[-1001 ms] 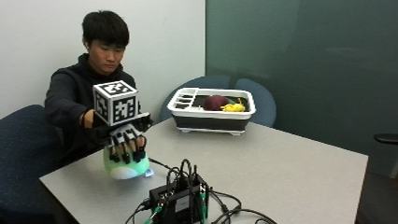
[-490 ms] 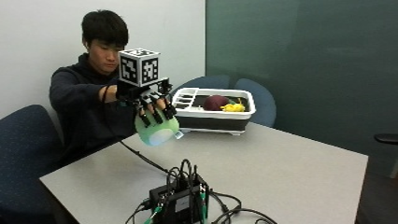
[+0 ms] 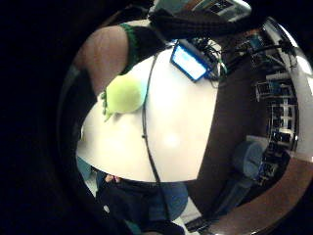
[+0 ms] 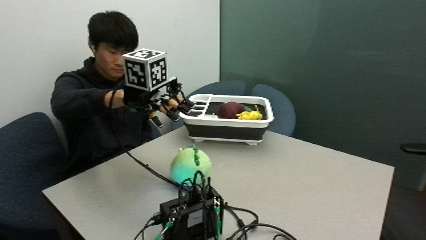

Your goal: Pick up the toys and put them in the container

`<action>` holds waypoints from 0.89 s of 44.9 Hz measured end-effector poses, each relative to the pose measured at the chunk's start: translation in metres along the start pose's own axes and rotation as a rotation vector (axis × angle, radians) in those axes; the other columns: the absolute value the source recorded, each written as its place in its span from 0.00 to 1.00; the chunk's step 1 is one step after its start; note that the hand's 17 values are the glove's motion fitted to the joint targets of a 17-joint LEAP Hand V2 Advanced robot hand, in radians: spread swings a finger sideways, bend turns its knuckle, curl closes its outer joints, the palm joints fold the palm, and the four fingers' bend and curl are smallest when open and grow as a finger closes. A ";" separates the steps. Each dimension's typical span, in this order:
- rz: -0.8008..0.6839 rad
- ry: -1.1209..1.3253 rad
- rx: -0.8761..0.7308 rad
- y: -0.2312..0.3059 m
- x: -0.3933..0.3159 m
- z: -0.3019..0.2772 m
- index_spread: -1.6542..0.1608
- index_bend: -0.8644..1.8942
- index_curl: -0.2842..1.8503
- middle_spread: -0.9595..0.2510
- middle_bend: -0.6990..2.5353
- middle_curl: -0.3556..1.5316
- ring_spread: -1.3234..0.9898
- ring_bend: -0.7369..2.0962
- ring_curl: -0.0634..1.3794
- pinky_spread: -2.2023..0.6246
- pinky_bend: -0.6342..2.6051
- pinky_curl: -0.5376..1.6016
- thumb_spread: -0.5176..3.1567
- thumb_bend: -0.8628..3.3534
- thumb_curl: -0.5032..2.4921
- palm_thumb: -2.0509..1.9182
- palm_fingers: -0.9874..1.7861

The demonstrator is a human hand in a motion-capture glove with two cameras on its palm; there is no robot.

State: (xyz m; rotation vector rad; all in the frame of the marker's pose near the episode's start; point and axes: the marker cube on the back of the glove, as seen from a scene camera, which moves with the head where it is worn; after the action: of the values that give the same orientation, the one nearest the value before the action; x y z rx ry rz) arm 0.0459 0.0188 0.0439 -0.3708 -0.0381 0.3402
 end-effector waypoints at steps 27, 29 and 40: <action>0.051 0.034 -0.168 -0.059 0.002 0.063 0.75 0.36 0.29 0.82 0.24 0.30 0.59 0.32 0.21 0.80 0.48 0.42 0.46 0.20 0.28 0.56 0.28; 0.067 0.037 -0.213 -0.066 0.003 0.077 0.75 0.36 0.29 0.82 0.24 0.29 0.59 0.32 0.21 0.81 0.49 0.43 0.46 0.20 0.28 0.57 0.28; 0.059 -0.017 -0.283 -0.091 0.005 0.138 0.74 0.35 0.27 0.82 0.22 0.26 0.60 0.36 0.23 0.80 0.56 0.45 0.45 0.20 0.28 0.58 0.31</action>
State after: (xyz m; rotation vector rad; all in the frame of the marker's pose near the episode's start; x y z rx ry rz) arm 0.0659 -0.0111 0.2050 -0.6503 -0.0925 0.3973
